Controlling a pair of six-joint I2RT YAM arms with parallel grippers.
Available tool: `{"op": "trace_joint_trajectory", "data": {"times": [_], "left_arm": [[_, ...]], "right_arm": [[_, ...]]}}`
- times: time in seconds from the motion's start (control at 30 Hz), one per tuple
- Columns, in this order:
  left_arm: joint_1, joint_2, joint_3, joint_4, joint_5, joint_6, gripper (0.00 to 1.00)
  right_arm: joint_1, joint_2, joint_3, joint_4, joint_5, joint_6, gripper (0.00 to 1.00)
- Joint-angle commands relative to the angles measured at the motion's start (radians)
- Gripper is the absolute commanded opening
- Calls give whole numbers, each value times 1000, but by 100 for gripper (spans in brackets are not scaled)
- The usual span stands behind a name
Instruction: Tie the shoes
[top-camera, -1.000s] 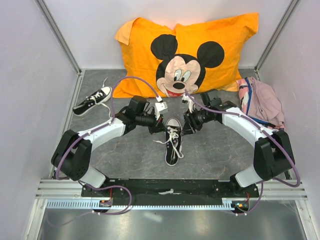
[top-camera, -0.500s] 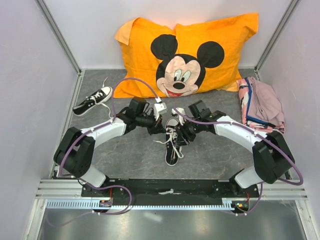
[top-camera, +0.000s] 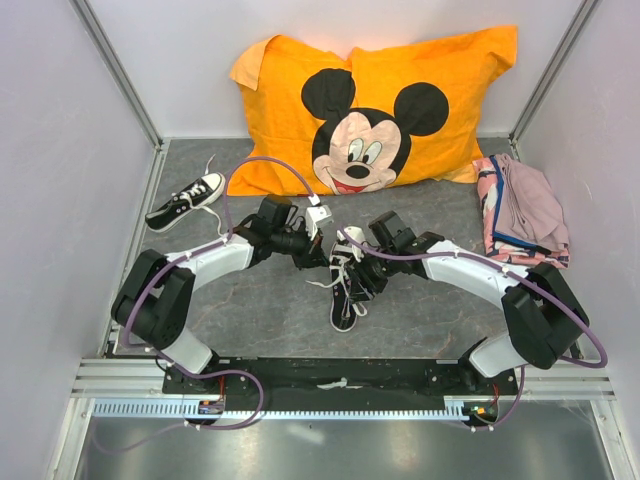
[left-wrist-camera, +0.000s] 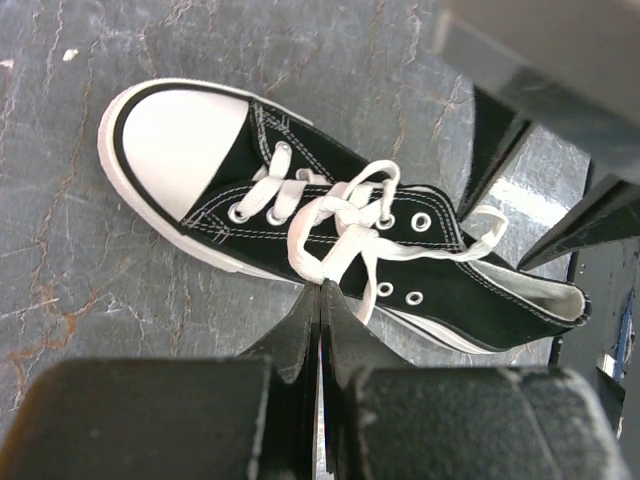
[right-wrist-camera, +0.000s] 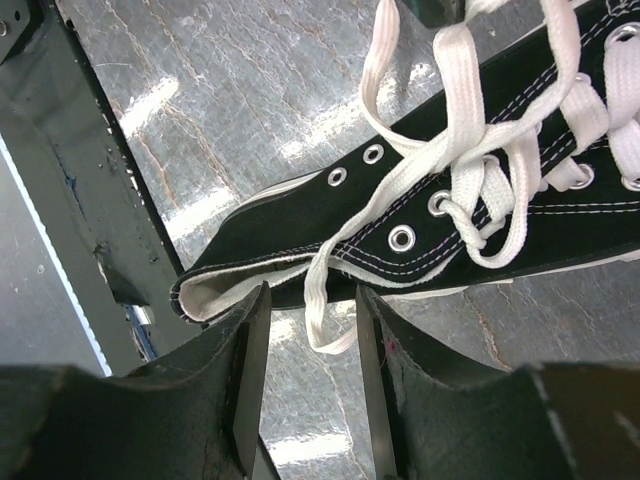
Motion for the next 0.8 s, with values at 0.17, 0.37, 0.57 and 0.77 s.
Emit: {"op": "trace_joint_trajectory", "data": {"times": [0.17, 0.37, 0.57, 0.77], "left_arm": [[11, 30, 7, 7, -22, -32, 2], [11, 52, 17, -16, -37, -34, 2], [11, 83, 40, -56, -43, -39, 2], [11, 89, 44, -56, -39, -42, 2]], "right_arm": [[24, 7, -10, 55, 53, 17, 41], [27, 4, -19, 54, 82, 22, 35], [27, -11, -19, 52, 85, 23, 33], [32, -36, -16, 38, 74, 34, 37]]}}
